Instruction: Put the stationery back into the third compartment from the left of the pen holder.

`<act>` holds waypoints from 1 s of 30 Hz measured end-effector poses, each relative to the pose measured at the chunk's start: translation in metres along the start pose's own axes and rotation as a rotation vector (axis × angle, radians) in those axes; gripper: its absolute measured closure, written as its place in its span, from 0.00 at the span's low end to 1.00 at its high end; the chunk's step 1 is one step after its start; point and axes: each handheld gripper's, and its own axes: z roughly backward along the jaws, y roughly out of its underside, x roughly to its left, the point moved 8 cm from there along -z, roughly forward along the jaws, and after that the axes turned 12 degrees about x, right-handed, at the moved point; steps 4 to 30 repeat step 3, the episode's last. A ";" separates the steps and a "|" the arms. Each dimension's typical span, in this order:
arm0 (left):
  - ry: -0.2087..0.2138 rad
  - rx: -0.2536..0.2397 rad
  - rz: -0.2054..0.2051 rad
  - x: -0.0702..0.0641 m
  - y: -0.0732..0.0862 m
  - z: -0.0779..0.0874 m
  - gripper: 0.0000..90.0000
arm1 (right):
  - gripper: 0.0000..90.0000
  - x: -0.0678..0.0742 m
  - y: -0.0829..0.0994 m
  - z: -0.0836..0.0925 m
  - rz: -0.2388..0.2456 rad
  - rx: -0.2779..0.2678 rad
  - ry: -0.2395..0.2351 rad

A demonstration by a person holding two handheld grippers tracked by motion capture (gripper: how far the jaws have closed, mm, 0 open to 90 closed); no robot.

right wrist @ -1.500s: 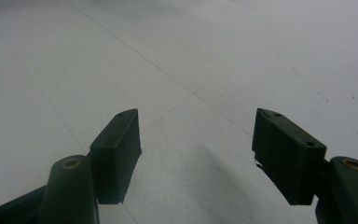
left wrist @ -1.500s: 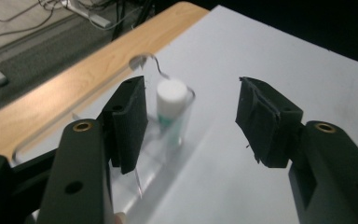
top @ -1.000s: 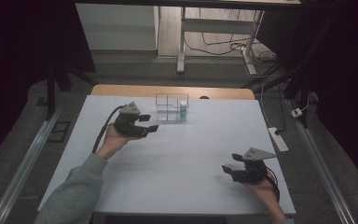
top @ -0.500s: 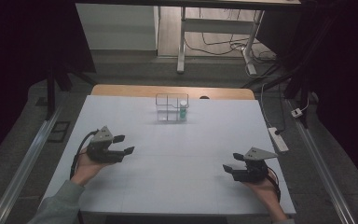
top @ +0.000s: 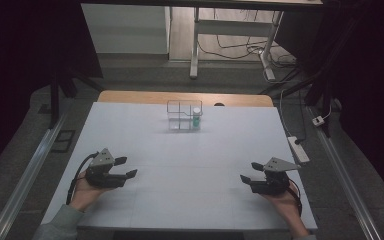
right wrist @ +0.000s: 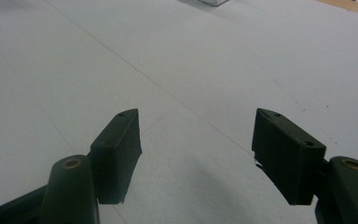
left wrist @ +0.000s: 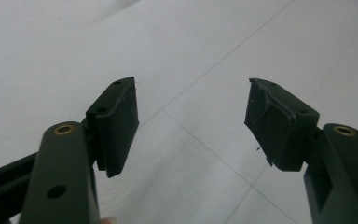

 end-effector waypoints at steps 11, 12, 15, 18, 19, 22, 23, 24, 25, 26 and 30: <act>0.005 0.005 -0.001 -0.001 0.001 -0.001 0.37 | 0.35 0.000 -0.001 0.000 0.003 -0.006 0.002; 0.005 0.005 -0.001 -0.001 0.001 -0.001 0.37 | 0.35 0.000 -0.001 0.000 0.003 -0.006 0.002; 0.005 0.005 -0.001 -0.001 0.001 -0.001 0.37 | 0.35 0.000 -0.001 0.000 0.003 -0.006 0.002; 0.005 0.005 -0.001 -0.001 0.001 -0.001 0.37 | 0.35 0.000 -0.001 0.000 0.003 -0.006 0.002; 0.005 0.005 -0.001 -0.001 0.001 -0.001 0.37 | 0.35 0.000 -0.001 0.000 0.003 -0.006 0.002; 0.005 0.005 -0.001 -0.001 0.001 -0.001 0.37 | 0.35 0.000 -0.001 0.000 0.003 -0.006 0.002; 0.005 0.005 -0.001 -0.001 0.001 -0.001 0.37 | 0.35 0.000 -0.001 0.000 0.003 -0.006 0.002; 0.005 0.005 -0.001 -0.001 0.001 -0.001 0.37 | 0.35 0.000 -0.001 0.000 0.003 -0.006 0.002; 0.005 0.005 -0.001 -0.001 0.001 -0.001 0.37 | 0.35 0.000 -0.001 0.000 0.003 -0.006 0.002; 0.005 0.005 -0.001 -0.001 0.001 -0.001 0.37 | 0.35 0.000 -0.001 0.000 0.003 -0.006 0.002; 0.005 0.005 -0.001 -0.001 0.001 -0.001 0.37 | 0.35 0.000 -0.001 0.000 0.003 -0.006 0.002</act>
